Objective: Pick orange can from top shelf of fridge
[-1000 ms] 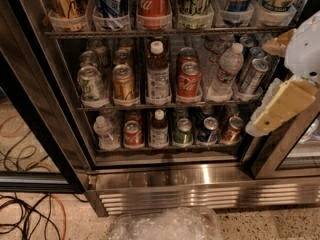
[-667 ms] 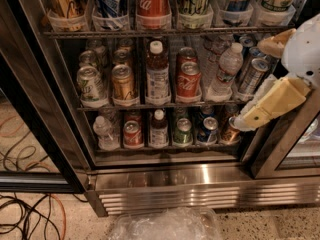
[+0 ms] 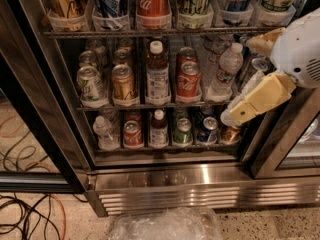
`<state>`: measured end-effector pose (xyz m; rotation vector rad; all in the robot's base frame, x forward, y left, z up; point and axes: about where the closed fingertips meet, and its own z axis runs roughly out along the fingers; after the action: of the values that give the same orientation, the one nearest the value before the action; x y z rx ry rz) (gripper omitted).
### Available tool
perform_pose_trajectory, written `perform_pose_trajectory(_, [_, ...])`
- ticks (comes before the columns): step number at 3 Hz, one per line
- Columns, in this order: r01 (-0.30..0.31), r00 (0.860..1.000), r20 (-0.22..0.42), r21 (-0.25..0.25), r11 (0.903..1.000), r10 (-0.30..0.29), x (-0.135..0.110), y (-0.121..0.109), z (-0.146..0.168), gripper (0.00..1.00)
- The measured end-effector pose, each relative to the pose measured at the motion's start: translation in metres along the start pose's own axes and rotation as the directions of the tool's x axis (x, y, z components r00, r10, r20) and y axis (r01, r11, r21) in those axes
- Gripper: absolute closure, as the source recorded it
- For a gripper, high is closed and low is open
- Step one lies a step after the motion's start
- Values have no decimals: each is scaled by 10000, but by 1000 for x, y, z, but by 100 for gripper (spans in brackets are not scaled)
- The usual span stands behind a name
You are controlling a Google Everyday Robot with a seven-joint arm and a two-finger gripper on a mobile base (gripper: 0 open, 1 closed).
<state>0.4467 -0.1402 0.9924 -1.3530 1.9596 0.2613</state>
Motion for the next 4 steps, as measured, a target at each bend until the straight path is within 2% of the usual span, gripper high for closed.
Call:
perform_pose_trajectory(1, [-84,9995,309,-87,9999,87,-5,3,6,0])
perform_pose_trajectory(2, [-449,9918,1191,-170,9988,466,-17,6,15,0])
perform_pose_trajectory(3, [-943,9694,2250,-278,9952,981,-32,13,23,0])
perform_pose_trajectory(4, [-1196,9460,3005,-251,9925,1216,-52,19,30,0])
